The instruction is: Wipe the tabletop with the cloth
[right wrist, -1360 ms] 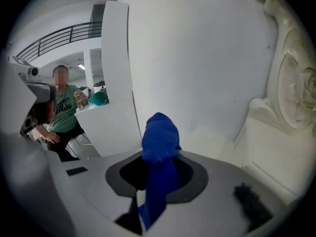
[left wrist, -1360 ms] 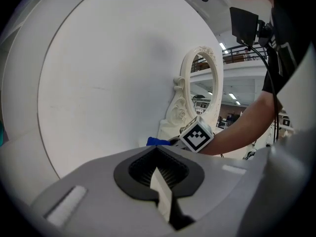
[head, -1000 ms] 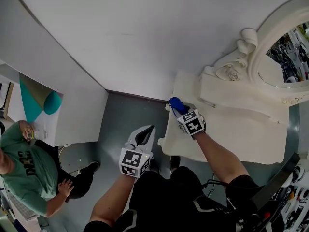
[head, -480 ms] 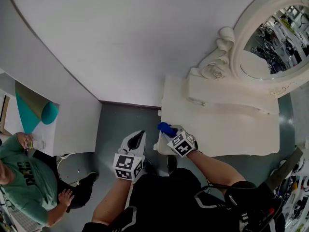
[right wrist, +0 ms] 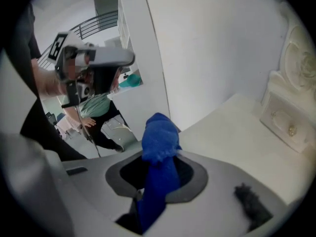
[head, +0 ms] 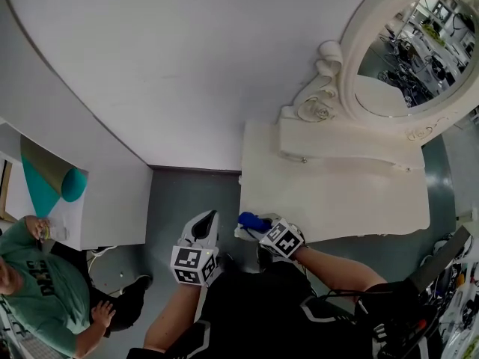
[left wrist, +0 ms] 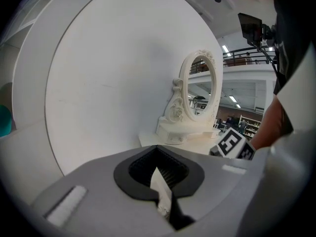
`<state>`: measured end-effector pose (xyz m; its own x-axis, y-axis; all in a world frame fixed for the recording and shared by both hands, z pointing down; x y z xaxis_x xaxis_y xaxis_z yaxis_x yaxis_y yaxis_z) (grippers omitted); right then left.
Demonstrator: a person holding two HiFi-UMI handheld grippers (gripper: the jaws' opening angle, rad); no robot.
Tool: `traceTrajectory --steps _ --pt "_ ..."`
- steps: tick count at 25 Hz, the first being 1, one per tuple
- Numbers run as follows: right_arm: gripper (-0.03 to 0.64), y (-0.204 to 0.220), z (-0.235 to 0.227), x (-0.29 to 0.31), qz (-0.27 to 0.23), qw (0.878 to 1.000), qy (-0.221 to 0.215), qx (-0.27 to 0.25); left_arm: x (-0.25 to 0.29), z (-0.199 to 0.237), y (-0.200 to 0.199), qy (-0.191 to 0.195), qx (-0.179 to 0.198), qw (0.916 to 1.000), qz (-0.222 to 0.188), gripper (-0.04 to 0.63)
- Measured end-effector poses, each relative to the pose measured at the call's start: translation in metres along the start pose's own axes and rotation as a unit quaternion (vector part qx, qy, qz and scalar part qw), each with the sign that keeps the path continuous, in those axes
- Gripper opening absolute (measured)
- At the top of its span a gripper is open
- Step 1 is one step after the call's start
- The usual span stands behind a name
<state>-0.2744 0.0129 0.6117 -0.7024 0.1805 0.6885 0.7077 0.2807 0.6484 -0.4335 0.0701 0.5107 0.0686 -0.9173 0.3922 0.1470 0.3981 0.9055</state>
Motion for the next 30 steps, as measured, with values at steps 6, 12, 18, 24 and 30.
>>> traceTrajectory --steps 6,12,18,24,30 --pt "0.098 -0.049 -0.127 -0.056 -0.059 0.989 0.131 0.016 -0.001 -0.02 -0.007 0.003 0.005 1.0 -0.004 0.008" --pt "0.098 -0.049 -0.193 -0.042 -0.017 0.99 0.135 0.037 -0.003 -0.036 -0.003 -0.017 -0.002 0.9999 0.004 0.008" --pt "0.098 -0.028 -0.171 -0.033 -0.017 0.991 0.125 0.038 -0.002 -0.041 0.0 -0.033 0.0 0.9994 0.007 0.008" --pt "0.098 0.016 -0.096 -0.04 -0.028 0.995 0.08 0.049 -0.001 -0.054 -0.001 -0.024 0.003 0.9997 0.005 0.008" --pt "0.098 0.052 -0.036 -0.048 -0.027 0.997 0.043 0.049 0.004 -0.067 -0.005 -0.004 0.009 0.9999 0.001 0.008"
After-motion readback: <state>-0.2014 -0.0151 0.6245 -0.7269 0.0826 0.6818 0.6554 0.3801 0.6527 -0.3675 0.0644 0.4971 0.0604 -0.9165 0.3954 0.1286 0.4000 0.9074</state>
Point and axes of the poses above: the fingertips, and each gripper's own axes: x forward along the fingers, z to its left, y out of its underside, the point moved 7 cm from there along -x, backward along the fingers, and after that the axes turned 10 degrees about -y, right-handed, at the moved point
